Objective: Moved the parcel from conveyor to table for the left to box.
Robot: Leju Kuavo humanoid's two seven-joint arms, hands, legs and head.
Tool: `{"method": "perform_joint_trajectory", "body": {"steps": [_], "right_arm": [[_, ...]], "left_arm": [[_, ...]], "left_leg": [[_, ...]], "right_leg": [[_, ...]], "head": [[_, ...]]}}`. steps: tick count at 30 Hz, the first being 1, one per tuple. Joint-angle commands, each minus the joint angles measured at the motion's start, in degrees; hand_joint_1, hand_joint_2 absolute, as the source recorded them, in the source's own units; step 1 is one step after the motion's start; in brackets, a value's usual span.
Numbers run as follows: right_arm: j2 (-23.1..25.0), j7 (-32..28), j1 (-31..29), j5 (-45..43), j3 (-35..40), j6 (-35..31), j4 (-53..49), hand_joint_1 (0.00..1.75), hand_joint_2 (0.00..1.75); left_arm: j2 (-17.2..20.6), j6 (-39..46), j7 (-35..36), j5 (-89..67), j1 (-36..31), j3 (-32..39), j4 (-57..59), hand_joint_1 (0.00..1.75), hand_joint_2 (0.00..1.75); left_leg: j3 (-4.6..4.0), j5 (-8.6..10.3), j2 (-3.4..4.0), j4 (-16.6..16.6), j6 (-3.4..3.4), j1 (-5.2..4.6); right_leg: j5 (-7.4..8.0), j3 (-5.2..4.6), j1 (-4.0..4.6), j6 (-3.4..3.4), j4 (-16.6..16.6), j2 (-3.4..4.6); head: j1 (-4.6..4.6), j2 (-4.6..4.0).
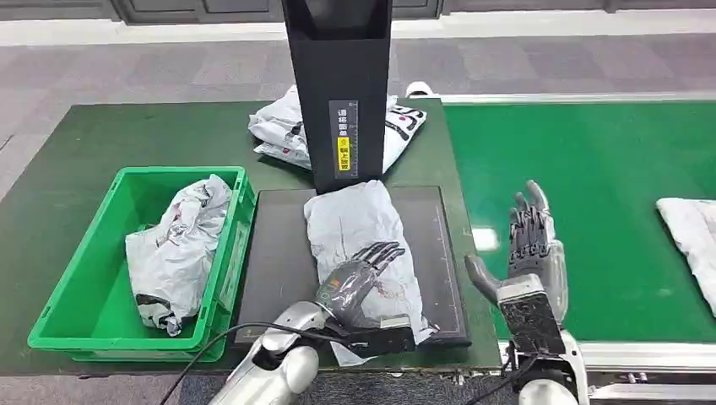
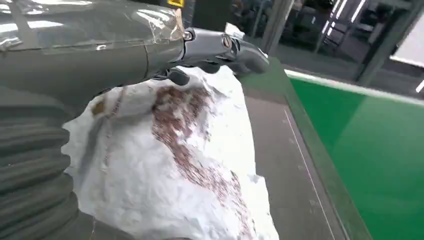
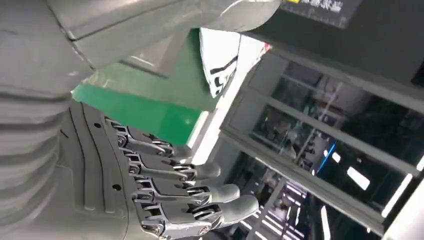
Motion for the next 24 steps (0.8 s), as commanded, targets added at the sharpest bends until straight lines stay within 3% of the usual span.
{"method": "perform_joint_trajectory", "body": {"steps": [1,2,3,4,24], "right_arm": [[1.98,-0.45,2.69,-1.46,-7.87,-1.72,-2.75,0.00,1.75],[1.97,-0.52,2.93,-1.43,-7.63,-1.76,-2.52,0.00,1.75],[1.79,-0.65,3.37,-1.34,-7.05,-2.09,-2.15,0.00,1.75],[1.39,-0.89,4.04,-1.35,-6.49,-2.15,-1.77,0.00,1.75],[-1.25,-2.99,5.73,-4.20,-4.49,-2.57,0.81,0.00,1.75]], "left_arm": [[-1.16,-6.37,0.73,-4.25,-9.56,-12.95,18.93,0.00,1.75],[-1.73,-6.82,1.39,-5.00,-11.04,-14.21,22.13,0.03,1.75],[-2.62,-6.37,1.89,-5.52,-13.08,-15.63,26.68,1.01,1.75],[-2.79,-6.41,1.66,-5.10,-13.84,-15.72,28.63,1.75,1.75],[-0.40,-5.71,1.24,-3.84,-14.13,-15.73,31.88,1.75,1.75]], "left_leg": [[0.04,0.05,-0.23,-0.04,-0.01,0.03],[0.05,0.08,-0.21,-0.09,-0.02,0.08],[0.05,0.06,-0.22,-0.06,0.00,0.03],[0.07,0.08,-0.15,-0.10,-0.01,0.08],[0.36,0.02,0.25,-0.21,-0.02,0.07]], "right_leg": [[-0.04,0.18,0.05,-0.02,-0.07,-0.39],[0.00,0.24,0.12,-0.04,-0.17,-0.50],[-0.03,0.21,0.06,-0.02,-0.11,-0.44],[0.02,0.26,0.11,-0.03,-0.20,-0.49],[0.08,0.44,0.10,-0.04,-0.23,0.01]], "head": [[0.00,0.00],[0.00,0.00],[0.00,-0.02],[0.00,-0.02],[0.00,-0.02]]}}
